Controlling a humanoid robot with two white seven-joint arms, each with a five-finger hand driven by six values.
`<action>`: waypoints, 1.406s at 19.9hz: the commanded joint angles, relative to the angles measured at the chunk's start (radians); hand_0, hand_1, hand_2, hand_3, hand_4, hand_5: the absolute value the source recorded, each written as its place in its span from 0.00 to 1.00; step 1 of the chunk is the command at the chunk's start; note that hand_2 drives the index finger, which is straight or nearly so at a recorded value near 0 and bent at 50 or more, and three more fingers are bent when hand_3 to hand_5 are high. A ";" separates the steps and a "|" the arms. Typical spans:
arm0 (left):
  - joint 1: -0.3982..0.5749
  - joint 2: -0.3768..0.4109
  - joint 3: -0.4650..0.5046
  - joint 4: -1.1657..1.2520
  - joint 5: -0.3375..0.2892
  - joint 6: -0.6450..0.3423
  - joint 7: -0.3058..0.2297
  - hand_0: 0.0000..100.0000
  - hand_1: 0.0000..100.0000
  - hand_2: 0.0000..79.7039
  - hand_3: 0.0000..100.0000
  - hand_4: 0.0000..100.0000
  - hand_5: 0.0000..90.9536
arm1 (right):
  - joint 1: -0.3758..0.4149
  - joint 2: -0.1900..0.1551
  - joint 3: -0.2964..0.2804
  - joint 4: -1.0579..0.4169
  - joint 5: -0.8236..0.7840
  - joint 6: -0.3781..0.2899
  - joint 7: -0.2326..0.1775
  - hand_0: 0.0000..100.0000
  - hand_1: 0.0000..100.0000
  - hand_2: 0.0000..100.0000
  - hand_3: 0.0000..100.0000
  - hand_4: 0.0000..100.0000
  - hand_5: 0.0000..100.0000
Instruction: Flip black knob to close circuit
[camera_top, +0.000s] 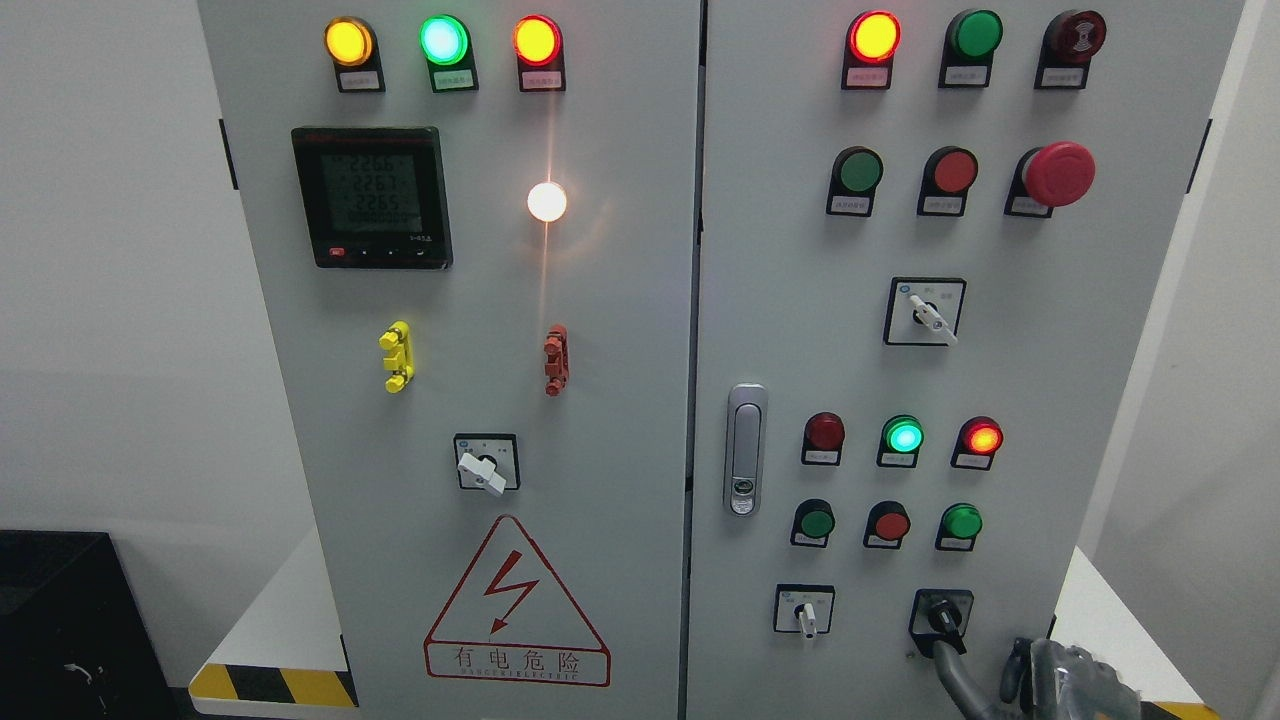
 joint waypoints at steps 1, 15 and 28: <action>0.023 0.000 0.000 -0.029 0.000 0.000 -0.001 0.12 0.56 0.00 0.00 0.00 0.00 | 0.011 -0.008 0.061 -0.002 -0.001 0.000 0.011 0.00 0.00 0.85 1.00 0.96 0.97; 0.023 0.000 0.000 -0.029 0.000 0.000 -0.001 0.12 0.56 0.00 0.00 0.00 0.00 | 0.210 0.031 0.118 -0.236 -0.168 -0.004 -0.001 0.00 0.01 0.75 0.99 0.92 0.95; 0.023 0.000 0.000 -0.029 0.000 0.000 -0.001 0.12 0.56 0.00 0.00 0.00 0.00 | 0.376 0.028 0.132 -0.335 -0.718 -0.171 -0.090 0.00 0.04 0.46 0.77 0.73 0.66</action>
